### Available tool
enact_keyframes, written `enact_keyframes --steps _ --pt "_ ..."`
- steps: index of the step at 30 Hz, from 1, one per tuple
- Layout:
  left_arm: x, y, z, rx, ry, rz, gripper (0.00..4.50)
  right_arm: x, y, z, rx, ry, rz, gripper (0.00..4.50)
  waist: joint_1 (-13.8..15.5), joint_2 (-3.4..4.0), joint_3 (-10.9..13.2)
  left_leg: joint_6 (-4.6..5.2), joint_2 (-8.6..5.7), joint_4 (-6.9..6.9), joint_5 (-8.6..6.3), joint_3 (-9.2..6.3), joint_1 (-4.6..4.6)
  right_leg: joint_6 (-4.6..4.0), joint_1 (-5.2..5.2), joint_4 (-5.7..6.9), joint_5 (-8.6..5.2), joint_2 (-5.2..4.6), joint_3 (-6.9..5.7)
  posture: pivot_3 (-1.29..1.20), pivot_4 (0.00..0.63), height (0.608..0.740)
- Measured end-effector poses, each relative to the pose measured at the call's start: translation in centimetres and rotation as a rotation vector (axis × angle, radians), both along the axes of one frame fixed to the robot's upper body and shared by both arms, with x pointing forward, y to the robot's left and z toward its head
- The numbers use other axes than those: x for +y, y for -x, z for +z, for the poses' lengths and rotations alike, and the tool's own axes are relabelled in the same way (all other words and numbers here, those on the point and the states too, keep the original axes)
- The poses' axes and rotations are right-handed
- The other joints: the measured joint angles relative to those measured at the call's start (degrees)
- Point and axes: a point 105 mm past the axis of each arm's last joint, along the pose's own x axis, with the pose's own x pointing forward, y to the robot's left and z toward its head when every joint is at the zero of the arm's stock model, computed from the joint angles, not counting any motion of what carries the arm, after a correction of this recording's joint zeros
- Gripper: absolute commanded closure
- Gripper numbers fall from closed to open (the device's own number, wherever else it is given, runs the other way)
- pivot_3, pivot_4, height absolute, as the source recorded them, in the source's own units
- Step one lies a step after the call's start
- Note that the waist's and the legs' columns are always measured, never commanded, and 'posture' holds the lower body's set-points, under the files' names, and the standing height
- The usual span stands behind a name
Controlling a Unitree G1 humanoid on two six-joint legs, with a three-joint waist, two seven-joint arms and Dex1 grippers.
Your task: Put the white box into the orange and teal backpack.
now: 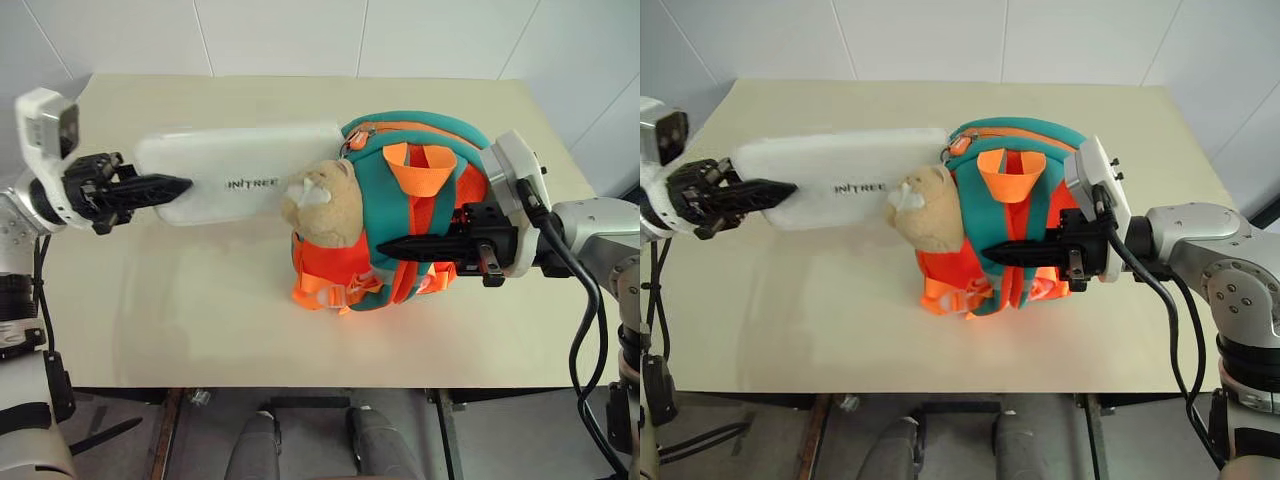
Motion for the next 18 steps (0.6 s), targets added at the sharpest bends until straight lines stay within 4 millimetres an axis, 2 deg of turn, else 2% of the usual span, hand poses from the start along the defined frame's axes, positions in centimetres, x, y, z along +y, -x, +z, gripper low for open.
enact_keyframes --steps 7,11,15,18 --pt "-2.6 -1.9 0.6 -0.086 -0.239 -0.002 3.26 0.1 -0.5 -0.3 0.002 0.01 -0.011 4.5 0.05 0.0 0.0 0.0 0.0 0.04 0.0 0.0 -0.01 0.01 0.0 0.01 0.0 0.03 0.01 0.0 0.15 0.74" --pt "-5.8 -3.9 1.2 -0.124 -0.334 0.006 3.26 0.3 -0.8 -0.2 -0.001 -0.005 -0.007 4.5 0.27 0.0 0.0 0.03 -0.02 0.16 -0.01 -0.02 0.0 0.05 0.1 0.02 0.0 0.02 0.01 0.0 0.15 0.74" --pt "-10.1 -5.2 -0.7 -0.057 -0.32 -0.026 3.26 0.6 -0.9 -0.5 0.004 -0.006 -0.006 4.5 0.26 0.0 0.0 0.05 -0.02 0.2 -0.02 -0.05 -0.01 0.08 0.13 0.04 0.01 0.03 0.01 0.0 0.15 0.74" --pt "-12.3 -5.5 -1.8 -0.022 -0.316 -0.052 3.26 0.8 -0.9 -0.8 0.009 -0.004 -0.002 4.5 0.0 0.0 0.0 0.05 -0.02 0.2 -0.02 -0.05 0.0 0.1 0.12 0.06 0.01 0.03 0.03 0.0 0.15 0.74"
